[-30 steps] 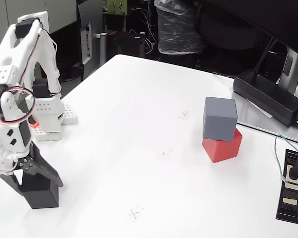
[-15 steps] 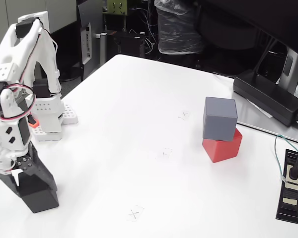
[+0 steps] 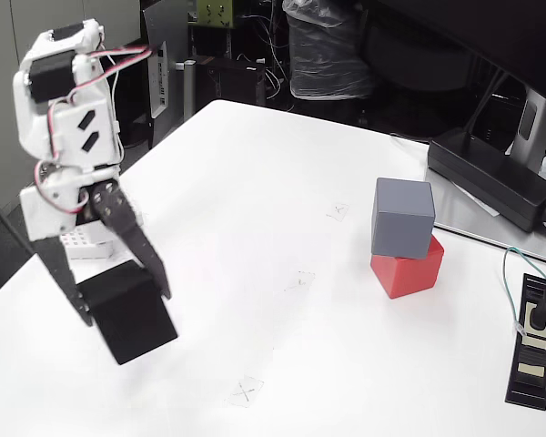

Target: Stack the three blocks in an ordered color.

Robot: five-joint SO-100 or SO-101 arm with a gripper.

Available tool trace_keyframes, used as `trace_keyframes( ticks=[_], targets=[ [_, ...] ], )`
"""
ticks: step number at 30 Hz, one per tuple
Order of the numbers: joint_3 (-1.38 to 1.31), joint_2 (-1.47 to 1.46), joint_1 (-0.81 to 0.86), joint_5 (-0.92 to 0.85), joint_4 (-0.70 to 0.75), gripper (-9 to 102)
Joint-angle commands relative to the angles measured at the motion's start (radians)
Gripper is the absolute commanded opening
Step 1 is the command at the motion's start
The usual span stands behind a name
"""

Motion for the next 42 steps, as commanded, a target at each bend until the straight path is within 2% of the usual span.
trace_keyframes(
  ticks=[1, 8, 11, 20, 38, 42],
  targets=[
    [-0.021, 0.132, -0.120, 0.107, -0.011, 12],
    [-0.021, 0.360, -0.430, 0.244, -0.015, 12],
    [-0.021, 0.423, -0.528, 0.264, -0.067, 12],
    [0.031, 0.453, -0.667, 0.268, -0.449, 12],
    [0.466, 0.453, -0.752, 0.253, -1.100, 12],
    [0.575, 0.443, -0.802, 0.181, -1.230, 12]
  ],
)
